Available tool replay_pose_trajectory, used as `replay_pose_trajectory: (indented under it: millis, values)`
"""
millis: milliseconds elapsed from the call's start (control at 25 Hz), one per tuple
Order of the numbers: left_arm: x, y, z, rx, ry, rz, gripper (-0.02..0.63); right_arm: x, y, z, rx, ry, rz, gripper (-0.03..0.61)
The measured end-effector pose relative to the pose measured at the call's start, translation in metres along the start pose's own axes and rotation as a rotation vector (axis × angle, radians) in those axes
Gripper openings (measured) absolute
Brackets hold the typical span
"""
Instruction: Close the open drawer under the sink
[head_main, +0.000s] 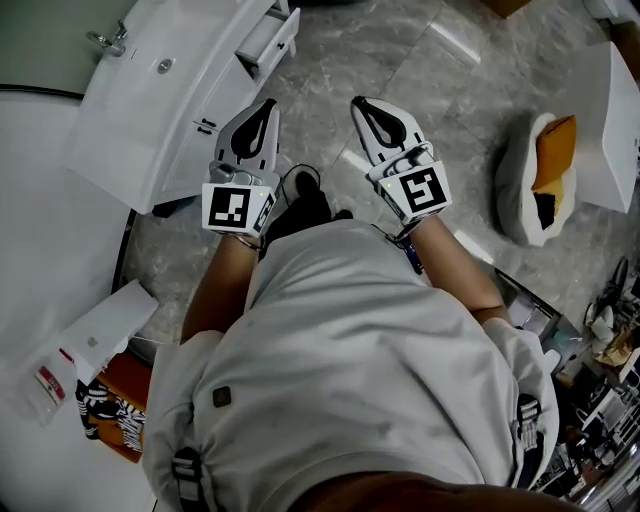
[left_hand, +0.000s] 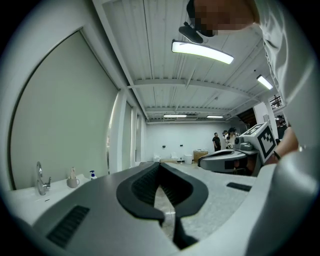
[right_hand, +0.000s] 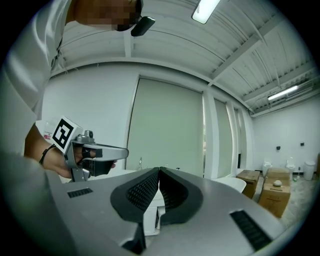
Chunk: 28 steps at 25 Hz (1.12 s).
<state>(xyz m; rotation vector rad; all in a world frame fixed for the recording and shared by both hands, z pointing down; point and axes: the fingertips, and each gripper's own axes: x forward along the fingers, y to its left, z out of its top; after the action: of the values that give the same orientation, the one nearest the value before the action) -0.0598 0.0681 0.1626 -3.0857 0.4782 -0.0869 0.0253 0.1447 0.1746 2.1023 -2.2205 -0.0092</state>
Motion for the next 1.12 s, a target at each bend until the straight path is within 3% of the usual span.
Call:
replay_pose_trajectory:
  millis: [360, 520, 920, 1120]
  values:
    - [0.048, 0.065, 0.003, 0.005, -0.007, -0.007, 0.009, 0.077, -0.031, -0.001, -0.001, 0.025, -0.002, 0.026]
    - [0.064, 0.083, -0.005, -0.020, 0.006, 0.014, 0.009, 0.098, -0.039, -0.011, -0.013, 0.079, 0.045, 0.026]
    - [0.119, 0.132, -0.030, -0.023, 0.038, 0.189, 0.009, 0.184, -0.093, -0.037, -0.054, 0.045, 0.235, 0.026]
    - [0.149, 0.156, -0.057, -0.034, 0.083, 0.289, 0.009, 0.228, -0.117, -0.067, -0.047, 0.101, 0.342, 0.028]
